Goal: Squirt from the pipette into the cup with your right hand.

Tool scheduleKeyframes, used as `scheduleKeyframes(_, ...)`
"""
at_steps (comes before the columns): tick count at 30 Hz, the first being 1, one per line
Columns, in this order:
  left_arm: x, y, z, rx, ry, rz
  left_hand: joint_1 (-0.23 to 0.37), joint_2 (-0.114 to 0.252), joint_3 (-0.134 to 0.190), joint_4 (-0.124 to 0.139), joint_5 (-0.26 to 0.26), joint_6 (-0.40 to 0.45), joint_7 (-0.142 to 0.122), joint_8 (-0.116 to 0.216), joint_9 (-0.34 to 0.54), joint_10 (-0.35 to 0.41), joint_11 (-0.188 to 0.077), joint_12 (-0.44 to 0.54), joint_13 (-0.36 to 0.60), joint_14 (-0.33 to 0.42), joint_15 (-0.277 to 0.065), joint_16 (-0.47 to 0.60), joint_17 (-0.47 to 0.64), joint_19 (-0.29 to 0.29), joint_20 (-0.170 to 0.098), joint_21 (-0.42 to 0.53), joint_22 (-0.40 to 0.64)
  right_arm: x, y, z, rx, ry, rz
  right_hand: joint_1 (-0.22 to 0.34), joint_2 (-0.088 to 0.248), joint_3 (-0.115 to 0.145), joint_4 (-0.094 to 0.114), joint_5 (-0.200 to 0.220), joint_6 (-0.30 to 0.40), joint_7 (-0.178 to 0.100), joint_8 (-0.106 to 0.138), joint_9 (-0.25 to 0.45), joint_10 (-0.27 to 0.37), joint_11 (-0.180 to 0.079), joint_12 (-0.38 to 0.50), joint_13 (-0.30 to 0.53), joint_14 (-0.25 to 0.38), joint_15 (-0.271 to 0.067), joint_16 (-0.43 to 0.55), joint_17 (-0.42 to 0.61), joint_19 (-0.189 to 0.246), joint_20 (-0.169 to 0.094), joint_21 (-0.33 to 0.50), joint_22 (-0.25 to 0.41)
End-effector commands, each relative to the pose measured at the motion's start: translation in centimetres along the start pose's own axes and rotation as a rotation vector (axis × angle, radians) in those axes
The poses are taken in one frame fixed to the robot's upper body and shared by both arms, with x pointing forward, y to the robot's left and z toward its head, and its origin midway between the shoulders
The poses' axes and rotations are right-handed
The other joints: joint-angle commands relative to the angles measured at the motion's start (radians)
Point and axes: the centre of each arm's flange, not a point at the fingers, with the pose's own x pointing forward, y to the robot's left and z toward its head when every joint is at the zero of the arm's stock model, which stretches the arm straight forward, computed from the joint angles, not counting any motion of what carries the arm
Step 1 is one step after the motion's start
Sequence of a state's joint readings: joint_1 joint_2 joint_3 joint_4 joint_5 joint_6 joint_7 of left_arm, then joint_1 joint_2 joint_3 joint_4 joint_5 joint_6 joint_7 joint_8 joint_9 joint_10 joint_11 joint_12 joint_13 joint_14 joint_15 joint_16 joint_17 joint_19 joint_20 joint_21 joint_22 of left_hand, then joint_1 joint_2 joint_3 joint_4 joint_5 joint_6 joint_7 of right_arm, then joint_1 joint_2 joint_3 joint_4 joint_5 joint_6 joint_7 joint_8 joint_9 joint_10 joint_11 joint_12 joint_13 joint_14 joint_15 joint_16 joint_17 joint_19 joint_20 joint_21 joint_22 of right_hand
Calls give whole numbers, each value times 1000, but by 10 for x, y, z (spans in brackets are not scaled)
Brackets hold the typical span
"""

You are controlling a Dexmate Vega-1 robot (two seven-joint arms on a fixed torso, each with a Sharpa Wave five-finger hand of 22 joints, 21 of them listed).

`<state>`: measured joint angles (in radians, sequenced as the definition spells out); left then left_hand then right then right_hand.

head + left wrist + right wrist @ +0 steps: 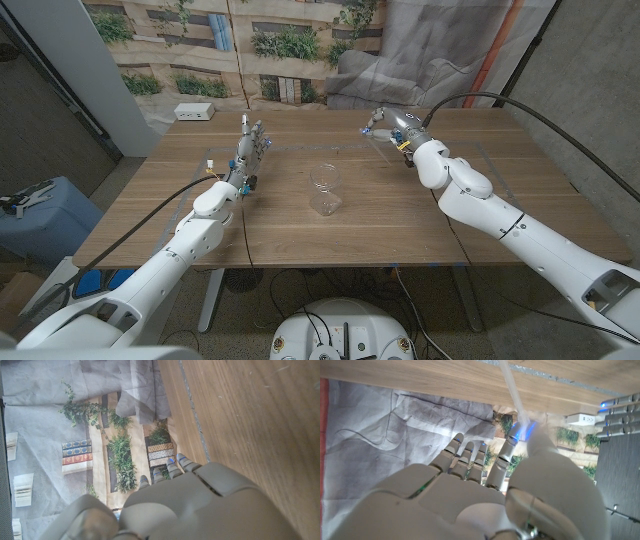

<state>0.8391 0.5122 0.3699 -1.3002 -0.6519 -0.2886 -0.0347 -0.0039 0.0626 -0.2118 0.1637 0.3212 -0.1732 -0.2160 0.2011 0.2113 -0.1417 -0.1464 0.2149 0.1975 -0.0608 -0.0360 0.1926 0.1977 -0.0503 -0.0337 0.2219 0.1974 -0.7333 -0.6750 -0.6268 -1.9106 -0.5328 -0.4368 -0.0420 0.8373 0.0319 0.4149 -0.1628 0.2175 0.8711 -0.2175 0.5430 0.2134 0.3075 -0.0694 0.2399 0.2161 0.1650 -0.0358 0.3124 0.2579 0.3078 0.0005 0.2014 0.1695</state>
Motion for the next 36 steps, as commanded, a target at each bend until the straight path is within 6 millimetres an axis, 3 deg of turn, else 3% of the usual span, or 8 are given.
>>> scheduleKeyframes(1,0,0,0,0,0,0,1,43,-7,1,5,-6,-6,6,2,-6,-3,4,5,-9,-114,6,1,-7,-91,5,2,-11,-7,-7,267,19,-52,4,4,-6,0,-3,-8,1,-7,1,7,2,-4,6,10,-50,9,4,1,7,-3,3)
scheduleKeyframes(11,0,0,0,0,-1,4,1,43,-7,1,5,-6,-6,6,2,-7,-3,4,5,-9,-114,6,1,-7,-91,5,2,-21,-6,-12,452,24,-92,11,6,-8,-2,-3,-21,-2,-13,0,5,6,-7,6,11,-48,10,5,1,5,-3,3)
scheduleKeyframes(36,0,0,0,0,0,0,1,43,-7,1,5,-6,-6,6,2,-6,-3,4,5,-9,-113,6,1,-7,-91,5,2,-50,-20,-8,688,5,-234,19,10,-15,-2,-3,-24,1,-18,-1,11,9,-8,7,13,-49,12,7,9,4,-2,3)
